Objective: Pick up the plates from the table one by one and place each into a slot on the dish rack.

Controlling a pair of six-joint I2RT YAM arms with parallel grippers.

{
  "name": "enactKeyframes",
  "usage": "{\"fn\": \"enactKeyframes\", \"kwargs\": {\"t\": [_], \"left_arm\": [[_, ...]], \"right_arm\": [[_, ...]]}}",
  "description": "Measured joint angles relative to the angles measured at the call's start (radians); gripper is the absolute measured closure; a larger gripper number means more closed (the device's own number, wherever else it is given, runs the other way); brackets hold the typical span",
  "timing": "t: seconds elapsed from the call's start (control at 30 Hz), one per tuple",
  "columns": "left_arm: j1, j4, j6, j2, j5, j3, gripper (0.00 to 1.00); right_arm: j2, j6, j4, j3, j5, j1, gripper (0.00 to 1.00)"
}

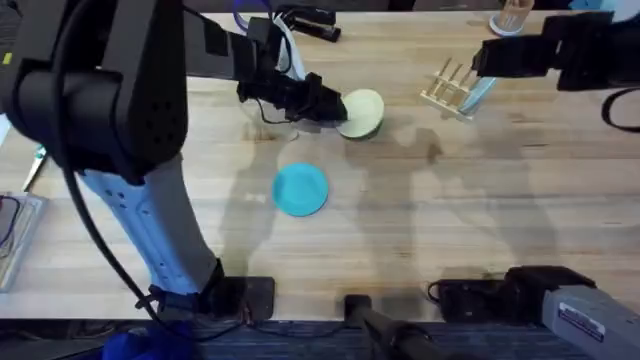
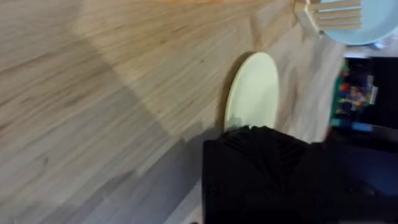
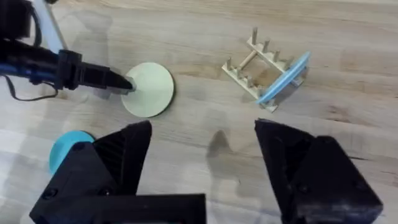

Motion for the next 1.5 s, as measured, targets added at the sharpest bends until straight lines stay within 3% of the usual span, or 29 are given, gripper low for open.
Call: {"fn": "enactKeyframes", "kwargs": {"t": [0.47, 0.8, 1.0, 1.03, 1.13, 1.5], "left_arm": [[0.000, 0.001, 0.000, 0.022, 0.034, 0.011, 0.961], [0.000, 0.001, 0.000, 0.022, 0.034, 0.011, 0.961], [0.000, 0.001, 0.000, 0.022, 0.034, 0.011, 0.961], [0.000, 0.001, 0.000, 0.022, 0.034, 0.011, 0.961], [0.000, 0.001, -0.001, 0.022, 0.034, 0.011, 0.961], [0.000, 0.000, 0.000, 0.022, 0.034, 0.011, 0.961]], "right_arm": [[0.000, 0.005, 0.000, 0.000, 0.000, 0.000, 0.005], [0.017, 0.273, -0.003, 0.004, -0.001, 0.006, 0.005], [0.130, 0.363, 0.007, 0.007, -0.033, 0.077, 0.005], [0.201, 0.375, 0.019, 0.007, -0.041, 0.127, 0.005], [0.271, 0.388, 0.048, 0.007, -0.049, 0.169, 0.005], [0.532, 0.465, 0.226, 0.007, -0.053, 0.250, 0.005]]}}
